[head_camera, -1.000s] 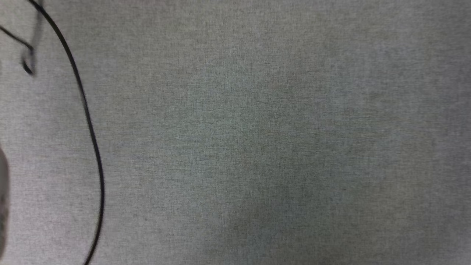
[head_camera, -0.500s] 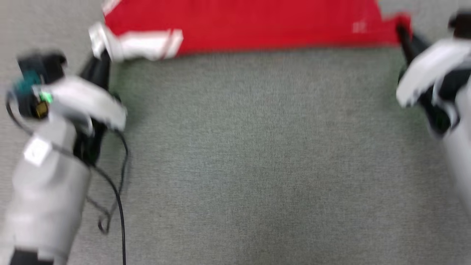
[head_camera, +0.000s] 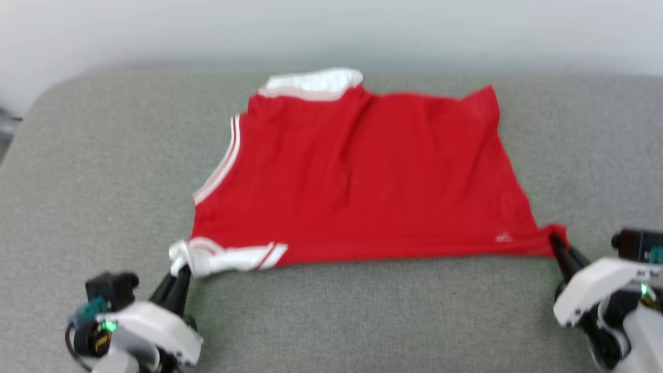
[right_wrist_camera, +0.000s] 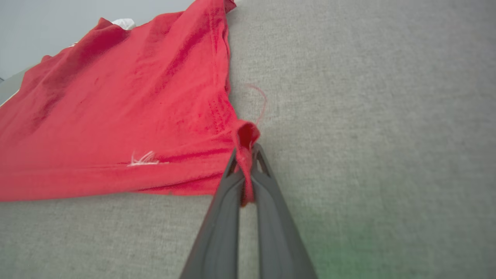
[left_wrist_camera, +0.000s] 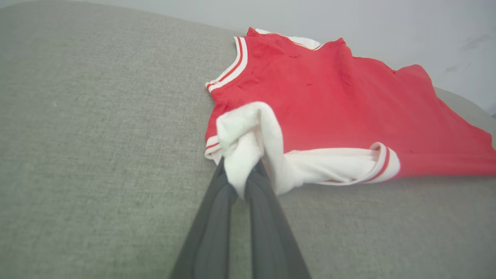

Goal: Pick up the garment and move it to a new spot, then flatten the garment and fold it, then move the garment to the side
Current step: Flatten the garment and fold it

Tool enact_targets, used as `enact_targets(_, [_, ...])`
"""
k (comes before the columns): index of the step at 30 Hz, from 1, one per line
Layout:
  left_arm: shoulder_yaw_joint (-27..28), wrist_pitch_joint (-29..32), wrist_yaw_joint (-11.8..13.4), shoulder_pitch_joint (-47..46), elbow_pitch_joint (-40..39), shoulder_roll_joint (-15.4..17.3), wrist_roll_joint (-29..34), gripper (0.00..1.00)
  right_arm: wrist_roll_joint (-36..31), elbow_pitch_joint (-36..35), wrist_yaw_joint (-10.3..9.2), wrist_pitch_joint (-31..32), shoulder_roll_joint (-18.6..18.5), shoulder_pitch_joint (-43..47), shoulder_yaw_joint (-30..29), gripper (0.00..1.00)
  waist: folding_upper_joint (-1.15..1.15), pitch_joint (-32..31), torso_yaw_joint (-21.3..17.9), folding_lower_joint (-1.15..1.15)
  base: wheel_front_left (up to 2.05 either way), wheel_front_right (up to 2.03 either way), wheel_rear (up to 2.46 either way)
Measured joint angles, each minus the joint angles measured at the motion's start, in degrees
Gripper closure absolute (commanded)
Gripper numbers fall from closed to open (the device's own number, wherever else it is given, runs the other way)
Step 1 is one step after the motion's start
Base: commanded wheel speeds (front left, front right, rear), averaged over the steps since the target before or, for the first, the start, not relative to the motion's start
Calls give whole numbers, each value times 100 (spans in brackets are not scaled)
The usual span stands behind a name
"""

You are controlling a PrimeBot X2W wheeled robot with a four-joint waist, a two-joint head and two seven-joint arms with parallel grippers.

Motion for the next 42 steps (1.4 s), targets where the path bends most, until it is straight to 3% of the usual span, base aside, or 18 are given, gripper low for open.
enact_targets(11, [-21,385,505,1905,-1067,205,-214,100,-675,-1388,5,420,610,2327,-1209,100,0,-924,79,0,0,0,0])
enact_targets(19, [53,598,826,2664,-1727,299,-364,100,-1455,-3097,5,1410,1385,3830,-2065,100,0,-1114,99,1,0,0,0])
enact_targets(24, [111,762,966,2826,-2203,374,-483,100,-1573,-3997,2,2164,1543,4381,-2234,100,0,-1094,92,2,0,0,0])
enact_targets(33, [-10,1046,861,1967,-2374,516,-327,100,-1836,-4609,-40,2717,1474,3858,-2031,100,0,-827,58,3,0,0,0])
enact_targets(42, [-198,899,576,966,-1748,342,-177,100,-1797,-4013,-45,2552,1063,2593,-1622,100,0,-261,-74,4,0,0,0])
